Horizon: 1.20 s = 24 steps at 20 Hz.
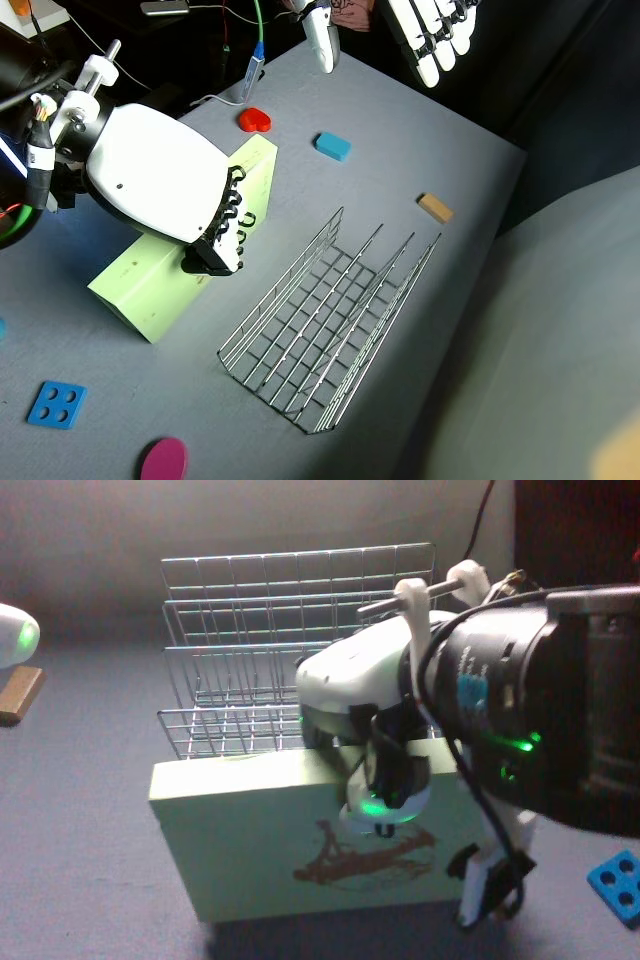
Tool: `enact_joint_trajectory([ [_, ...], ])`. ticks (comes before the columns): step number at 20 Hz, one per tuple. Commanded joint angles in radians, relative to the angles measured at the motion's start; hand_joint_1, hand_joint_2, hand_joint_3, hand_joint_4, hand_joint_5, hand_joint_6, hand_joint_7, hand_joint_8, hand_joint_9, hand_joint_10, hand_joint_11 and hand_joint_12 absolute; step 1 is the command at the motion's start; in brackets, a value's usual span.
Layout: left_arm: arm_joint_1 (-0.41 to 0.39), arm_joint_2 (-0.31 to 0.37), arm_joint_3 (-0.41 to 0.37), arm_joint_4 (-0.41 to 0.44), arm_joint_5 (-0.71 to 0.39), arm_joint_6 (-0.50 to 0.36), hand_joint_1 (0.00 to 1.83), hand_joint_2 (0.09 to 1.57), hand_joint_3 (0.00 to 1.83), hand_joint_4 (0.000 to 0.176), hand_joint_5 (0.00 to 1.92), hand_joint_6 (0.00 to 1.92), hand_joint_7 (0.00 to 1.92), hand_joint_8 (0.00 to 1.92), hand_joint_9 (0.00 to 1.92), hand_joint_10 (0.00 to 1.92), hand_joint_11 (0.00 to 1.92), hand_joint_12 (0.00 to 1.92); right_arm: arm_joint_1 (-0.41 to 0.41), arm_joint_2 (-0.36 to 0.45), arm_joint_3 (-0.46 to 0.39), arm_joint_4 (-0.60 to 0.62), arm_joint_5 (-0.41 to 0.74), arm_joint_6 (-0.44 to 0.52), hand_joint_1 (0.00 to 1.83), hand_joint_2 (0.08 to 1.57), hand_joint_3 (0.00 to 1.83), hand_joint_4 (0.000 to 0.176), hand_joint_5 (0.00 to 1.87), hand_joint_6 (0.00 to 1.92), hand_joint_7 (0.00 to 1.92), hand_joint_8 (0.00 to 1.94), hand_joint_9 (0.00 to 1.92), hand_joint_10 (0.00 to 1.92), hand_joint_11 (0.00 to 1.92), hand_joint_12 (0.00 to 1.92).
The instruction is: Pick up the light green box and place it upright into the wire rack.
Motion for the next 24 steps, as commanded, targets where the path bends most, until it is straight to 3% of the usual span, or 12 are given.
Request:
enact_joint_trajectory([
  [1, -0.015, 0.002, -0.002, 0.079, -0.047, 0.003, 0.02, 1.21, 0.00, 0.020, 0.29, 0.01, 0.30, 0.01, 0.21, 0.00, 0.00, 0.71, 0.023, 0.007, -0.006, -0.051, 0.030, -0.008, 1.25, 1.14, 0.00, 0.000, 0.89, 0.93, 1.00, 1.20, 0.80, 1.24, 0.65, 1.61],
  [7, -0.013, 0.003, -0.004, 0.063, -0.025, 0.004, 0.02, 1.21, 0.00, 0.018, 0.30, 0.01, 0.31, 0.01, 0.21, 0.00, 0.00, 0.71, 0.147, 0.097, -0.060, 0.023, 0.034, -0.081, 1.25, 1.14, 0.00, 0.000, 0.88, 0.96, 1.00, 1.19, 0.80, 1.22, 0.65, 1.60],
  [9, -0.010, 0.004, -0.004, 0.060, -0.023, 0.005, 0.02, 1.21, 0.00, 0.019, 0.29, 0.00, 0.31, 0.01, 0.21, 0.00, 0.00, 0.71, 0.201, 0.108, -0.061, 0.040, 0.029, -0.130, 1.24, 1.15, 0.00, 0.000, 0.86, 0.98, 0.99, 1.21, 0.78, 1.21, 0.63, 1.62],
  [15, -0.008, 0.004, -0.005, 0.052, -0.013, 0.005, 0.03, 1.21, 0.00, 0.019, 0.29, 0.00, 0.31, 0.00, 0.21, 0.00, 0.00, 0.72, 0.322, 0.115, -0.023, 0.000, 0.022, -0.144, 1.23, 1.15, 0.00, 0.000, 0.85, 1.02, 0.98, 1.20, 0.77, 1.22, 0.62, 1.63],
  [19, -0.006, 0.005, -0.006, 0.048, -0.017, 0.005, 0.03, 1.21, 0.00, 0.019, 0.28, 0.00, 0.32, 0.00, 0.21, 0.00, 0.00, 0.72, 0.345, 0.084, 0.061, -0.001, 0.071, -0.207, 1.23, 1.15, 0.00, 0.000, 0.85, 1.02, 0.97, 1.22, 0.77, 1.22, 0.62, 1.63],
  [24, -0.008, 0.005, -0.006, 0.048, -0.018, 0.005, 0.05, 1.21, 0.00, 0.015, 0.27, 0.00, 0.30, 0.00, 0.21, 0.00, 0.00, 0.72, 0.312, 0.034, 0.136, -0.072, 0.097, -0.219, 1.22, 1.15, 0.00, 0.000, 0.87, 1.00, 0.96, 1.23, 0.76, 1.22, 0.61, 1.62],
])
